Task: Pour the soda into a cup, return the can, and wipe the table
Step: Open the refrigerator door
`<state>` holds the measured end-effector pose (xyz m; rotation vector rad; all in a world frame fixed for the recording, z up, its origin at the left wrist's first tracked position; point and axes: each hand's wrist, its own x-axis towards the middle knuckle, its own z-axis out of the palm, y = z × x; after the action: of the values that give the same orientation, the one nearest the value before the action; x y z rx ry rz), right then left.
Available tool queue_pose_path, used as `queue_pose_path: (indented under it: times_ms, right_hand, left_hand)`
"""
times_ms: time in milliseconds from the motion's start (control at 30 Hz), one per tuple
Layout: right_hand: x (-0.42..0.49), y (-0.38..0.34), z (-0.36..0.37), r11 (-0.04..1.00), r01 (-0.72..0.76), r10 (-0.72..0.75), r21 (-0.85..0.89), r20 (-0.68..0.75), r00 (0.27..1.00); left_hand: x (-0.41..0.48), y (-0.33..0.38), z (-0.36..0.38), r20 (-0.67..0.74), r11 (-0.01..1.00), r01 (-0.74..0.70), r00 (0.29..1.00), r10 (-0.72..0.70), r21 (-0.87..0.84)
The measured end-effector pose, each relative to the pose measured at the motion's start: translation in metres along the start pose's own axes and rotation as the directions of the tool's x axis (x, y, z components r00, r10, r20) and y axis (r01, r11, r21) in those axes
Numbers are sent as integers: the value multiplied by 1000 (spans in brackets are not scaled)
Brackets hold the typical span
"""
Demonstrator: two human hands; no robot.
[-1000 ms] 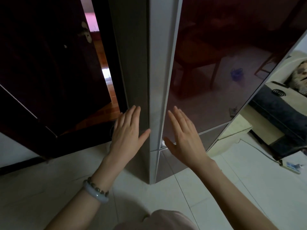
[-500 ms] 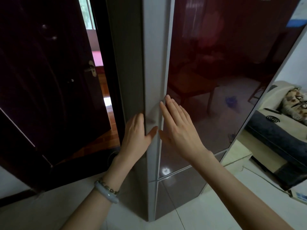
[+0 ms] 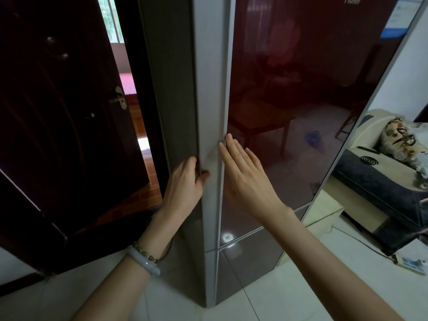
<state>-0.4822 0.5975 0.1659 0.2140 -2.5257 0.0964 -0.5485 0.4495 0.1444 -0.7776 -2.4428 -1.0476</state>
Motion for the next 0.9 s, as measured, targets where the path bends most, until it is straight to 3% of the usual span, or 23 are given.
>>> queue_pose_path:
  times_ms: [467, 733, 900]
  right_hand:
    - [-98, 5, -55, 997, -36, 37, 74, -16, 999]
    - [-184, 23, -109, 998, -48, 47, 29, 48, 998]
    - [-231, 32, -140, 997, -82, 82, 9, 43, 996]
  left_hand:
    - [-85, 72, 8, 49, 984, -180, 982, 180, 4]
    - [-149, 139, 29, 26, 974, -226, 974, 225, 8]
    - [-179, 181, 45, 228, 987, -140, 961, 155, -79]
